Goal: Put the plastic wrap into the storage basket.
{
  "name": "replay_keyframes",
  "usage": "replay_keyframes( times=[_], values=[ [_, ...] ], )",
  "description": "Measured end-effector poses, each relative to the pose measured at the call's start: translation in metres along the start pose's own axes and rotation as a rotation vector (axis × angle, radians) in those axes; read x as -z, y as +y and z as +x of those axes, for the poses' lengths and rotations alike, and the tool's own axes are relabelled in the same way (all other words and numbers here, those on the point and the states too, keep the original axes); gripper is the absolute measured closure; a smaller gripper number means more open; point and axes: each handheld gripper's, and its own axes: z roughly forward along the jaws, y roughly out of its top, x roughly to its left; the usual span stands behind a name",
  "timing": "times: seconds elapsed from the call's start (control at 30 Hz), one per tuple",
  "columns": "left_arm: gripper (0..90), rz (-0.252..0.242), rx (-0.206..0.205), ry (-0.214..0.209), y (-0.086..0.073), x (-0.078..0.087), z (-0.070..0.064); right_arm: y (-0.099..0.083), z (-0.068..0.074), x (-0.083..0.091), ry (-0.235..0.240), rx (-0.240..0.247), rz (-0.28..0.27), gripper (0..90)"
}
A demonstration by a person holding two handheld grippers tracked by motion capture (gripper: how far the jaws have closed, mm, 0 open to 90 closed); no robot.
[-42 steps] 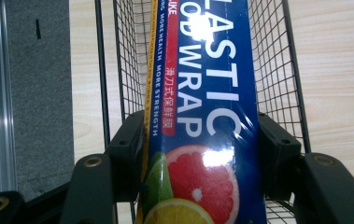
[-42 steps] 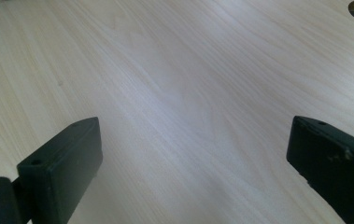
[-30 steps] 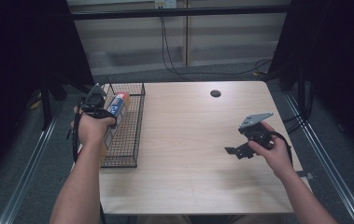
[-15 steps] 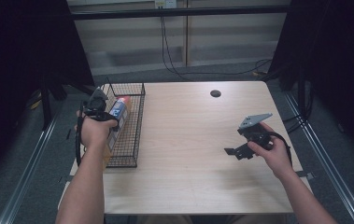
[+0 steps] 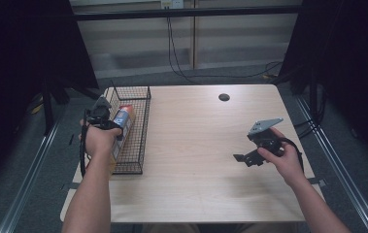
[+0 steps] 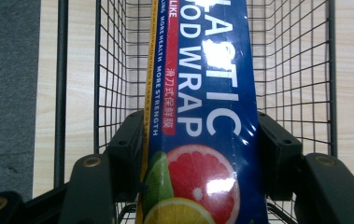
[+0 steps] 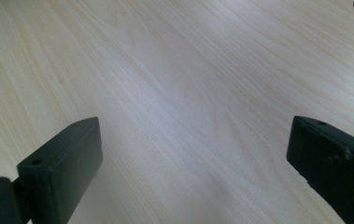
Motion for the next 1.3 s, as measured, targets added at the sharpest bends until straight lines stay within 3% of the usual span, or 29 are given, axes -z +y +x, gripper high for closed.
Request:
replay_keyframes(
  times=[0.2,0.5,1.3],
  values=[
    [43.4,0.006,-0.002,0.001,-0.0003,-0.0030,-0.0003,-0.0002,0.0000,-0.0005,0.001,0.001,0.007,3.5],
    [42.8,0.006,0.027,-0.004,-0.0008,-0.0041,0.0000,0.0000,0.0002,0.0003,0.001,0.003,0.000,3.5],
    [39.1,0.007,-0.003,-0.025,-0.0015,-0.0038,0.0005,0.0004,0.0015,-0.0002,0.000,0.004,0.008,3.5]
  ],
)
